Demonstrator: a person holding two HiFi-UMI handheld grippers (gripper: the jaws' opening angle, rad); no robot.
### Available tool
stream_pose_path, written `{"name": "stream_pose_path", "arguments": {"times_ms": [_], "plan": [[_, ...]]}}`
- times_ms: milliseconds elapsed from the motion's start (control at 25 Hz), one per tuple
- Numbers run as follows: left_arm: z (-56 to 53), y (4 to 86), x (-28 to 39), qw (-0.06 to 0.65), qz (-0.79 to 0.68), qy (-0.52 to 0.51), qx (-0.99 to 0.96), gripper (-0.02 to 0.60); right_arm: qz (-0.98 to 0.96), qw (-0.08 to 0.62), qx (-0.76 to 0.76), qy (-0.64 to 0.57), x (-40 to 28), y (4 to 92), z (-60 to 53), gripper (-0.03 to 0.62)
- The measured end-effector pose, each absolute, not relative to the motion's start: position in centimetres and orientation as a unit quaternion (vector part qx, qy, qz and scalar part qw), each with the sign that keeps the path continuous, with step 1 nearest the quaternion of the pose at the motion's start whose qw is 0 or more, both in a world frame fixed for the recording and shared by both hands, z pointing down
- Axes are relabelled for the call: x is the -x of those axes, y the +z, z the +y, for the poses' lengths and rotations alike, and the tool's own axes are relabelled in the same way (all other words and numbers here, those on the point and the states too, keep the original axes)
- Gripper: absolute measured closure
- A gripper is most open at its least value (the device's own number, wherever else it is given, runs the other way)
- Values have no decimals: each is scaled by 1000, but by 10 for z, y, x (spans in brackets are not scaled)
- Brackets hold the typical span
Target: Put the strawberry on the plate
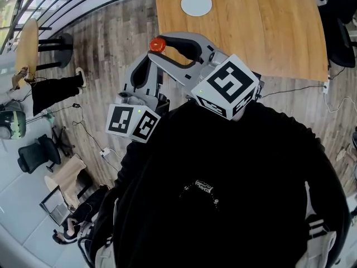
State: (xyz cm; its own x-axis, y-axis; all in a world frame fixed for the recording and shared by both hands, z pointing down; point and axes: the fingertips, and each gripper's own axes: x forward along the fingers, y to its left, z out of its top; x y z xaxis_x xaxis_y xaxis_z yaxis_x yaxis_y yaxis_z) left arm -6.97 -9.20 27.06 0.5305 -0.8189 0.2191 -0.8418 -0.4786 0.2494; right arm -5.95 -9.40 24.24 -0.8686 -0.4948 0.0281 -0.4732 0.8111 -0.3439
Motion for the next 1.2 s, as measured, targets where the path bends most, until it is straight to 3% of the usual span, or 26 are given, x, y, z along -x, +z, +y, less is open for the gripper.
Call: {"name": "stream_pose_path", "arguments": {"times_ms": [560, 1200], "plan": [[-131, 283, 33, 167, -459, 60, -871, 583, 933, 52, 294, -200, 15, 261, -137, 450], [-186, 263, 9, 148, -343, 39, -927, 583, 901, 49, 406, -144, -2, 235, -172, 450]]}}
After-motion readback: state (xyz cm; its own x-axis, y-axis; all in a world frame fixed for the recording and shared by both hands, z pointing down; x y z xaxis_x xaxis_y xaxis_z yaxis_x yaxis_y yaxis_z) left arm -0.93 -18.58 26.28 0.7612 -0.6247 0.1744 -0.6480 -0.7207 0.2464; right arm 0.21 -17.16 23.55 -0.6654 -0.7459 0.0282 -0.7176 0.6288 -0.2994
